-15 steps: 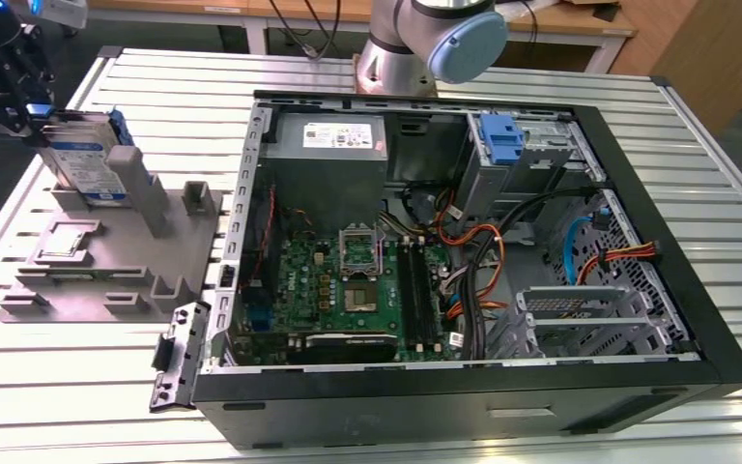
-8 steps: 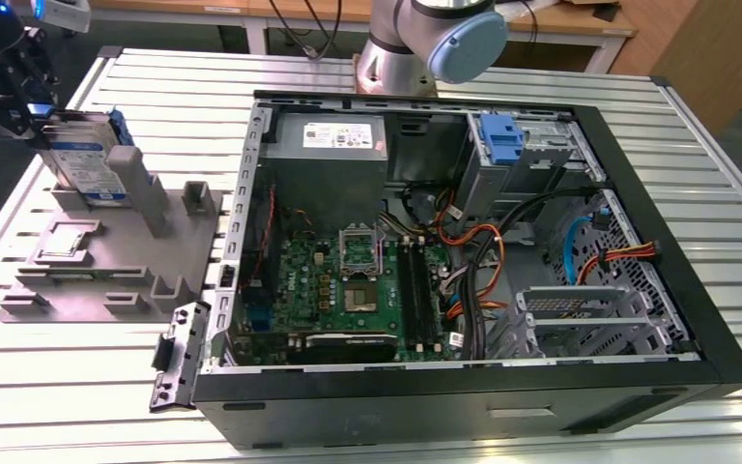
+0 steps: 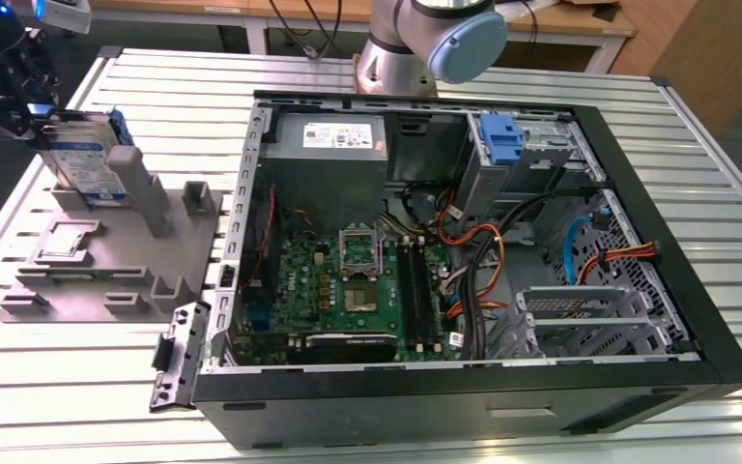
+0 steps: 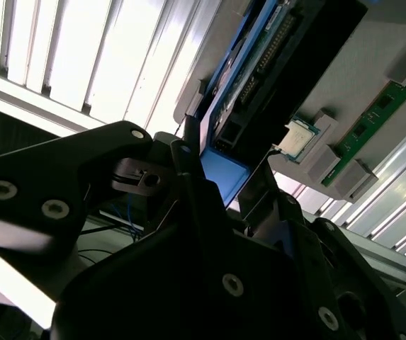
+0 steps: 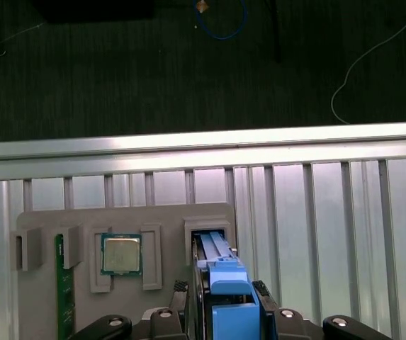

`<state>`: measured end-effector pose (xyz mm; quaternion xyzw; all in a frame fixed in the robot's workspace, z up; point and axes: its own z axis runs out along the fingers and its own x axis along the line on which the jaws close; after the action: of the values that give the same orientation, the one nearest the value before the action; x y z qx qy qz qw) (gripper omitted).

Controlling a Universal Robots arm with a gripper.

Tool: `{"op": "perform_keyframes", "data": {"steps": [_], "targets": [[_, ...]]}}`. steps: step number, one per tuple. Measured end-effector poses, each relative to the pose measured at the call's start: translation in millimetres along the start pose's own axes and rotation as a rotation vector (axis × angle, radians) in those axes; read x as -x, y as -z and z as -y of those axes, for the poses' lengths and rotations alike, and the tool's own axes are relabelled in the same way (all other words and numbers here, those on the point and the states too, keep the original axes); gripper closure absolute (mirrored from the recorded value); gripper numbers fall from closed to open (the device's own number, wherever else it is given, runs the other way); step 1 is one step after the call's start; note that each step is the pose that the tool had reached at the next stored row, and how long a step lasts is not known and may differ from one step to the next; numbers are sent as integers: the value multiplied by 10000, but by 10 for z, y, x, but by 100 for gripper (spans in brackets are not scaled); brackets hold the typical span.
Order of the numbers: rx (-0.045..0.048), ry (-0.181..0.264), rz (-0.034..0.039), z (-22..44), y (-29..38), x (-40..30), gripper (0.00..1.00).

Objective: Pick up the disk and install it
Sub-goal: 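Pick up the disk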

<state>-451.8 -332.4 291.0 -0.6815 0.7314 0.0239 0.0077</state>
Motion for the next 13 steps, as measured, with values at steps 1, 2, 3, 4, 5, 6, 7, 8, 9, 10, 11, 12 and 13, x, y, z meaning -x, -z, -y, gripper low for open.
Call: {"op": "perform_keyframes", "data": {"steps": [1,2,3,4,5,6,7,8,9,10,11,12,13], "targets": [[1,0,0,0,0,0,53],[1,0,0,0,0,0,53],[0,0,0,0,0,0,53],[1,-1,0,0,0,0,53],[1,-1,0,0,0,0,53],[1,-1,0,0,0,0,53],[1,-1,0,0,0,0,53],[0,-1,0,0,0,0,53],[1,-1,-1,0,0,0,54],[0,-1,-1,0,0,0,54],[1,-1,-1,0,0,0,61],[1,-2,0,0,0,0,61],[1,-2,0,0,0,0,61]]}}
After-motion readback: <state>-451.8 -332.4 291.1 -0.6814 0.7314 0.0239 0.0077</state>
